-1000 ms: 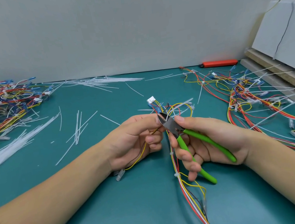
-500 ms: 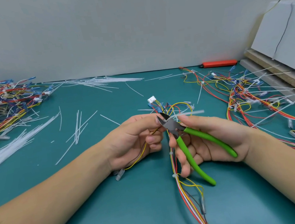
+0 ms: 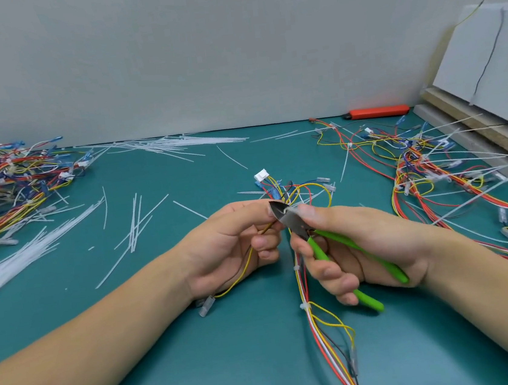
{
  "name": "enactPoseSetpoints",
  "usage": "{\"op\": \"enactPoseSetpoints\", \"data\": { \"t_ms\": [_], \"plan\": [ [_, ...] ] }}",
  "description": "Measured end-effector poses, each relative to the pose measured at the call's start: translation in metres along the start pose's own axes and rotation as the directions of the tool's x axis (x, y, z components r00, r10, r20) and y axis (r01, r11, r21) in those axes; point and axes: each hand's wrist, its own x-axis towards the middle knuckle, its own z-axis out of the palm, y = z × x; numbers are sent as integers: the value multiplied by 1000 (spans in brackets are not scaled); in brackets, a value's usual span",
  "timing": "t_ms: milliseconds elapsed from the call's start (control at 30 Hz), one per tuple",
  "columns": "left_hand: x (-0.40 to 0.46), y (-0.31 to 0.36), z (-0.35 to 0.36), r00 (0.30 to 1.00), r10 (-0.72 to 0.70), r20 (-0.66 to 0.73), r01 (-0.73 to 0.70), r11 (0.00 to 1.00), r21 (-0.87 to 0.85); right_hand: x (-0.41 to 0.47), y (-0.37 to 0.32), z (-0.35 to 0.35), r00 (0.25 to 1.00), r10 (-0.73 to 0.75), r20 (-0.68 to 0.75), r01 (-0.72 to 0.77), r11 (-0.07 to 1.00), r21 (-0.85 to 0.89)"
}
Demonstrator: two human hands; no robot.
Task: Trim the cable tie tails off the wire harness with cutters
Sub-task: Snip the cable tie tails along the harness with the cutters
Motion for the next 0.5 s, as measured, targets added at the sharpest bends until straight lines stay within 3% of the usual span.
{"op": "enactPoseSetpoints", "data": {
  "t_ms": [500],
  "plan": [
    [0,0,-2,997,-25,-71,26,1000,11,0,2,-4,998,-29,48,26,998,52]
  ]
}}
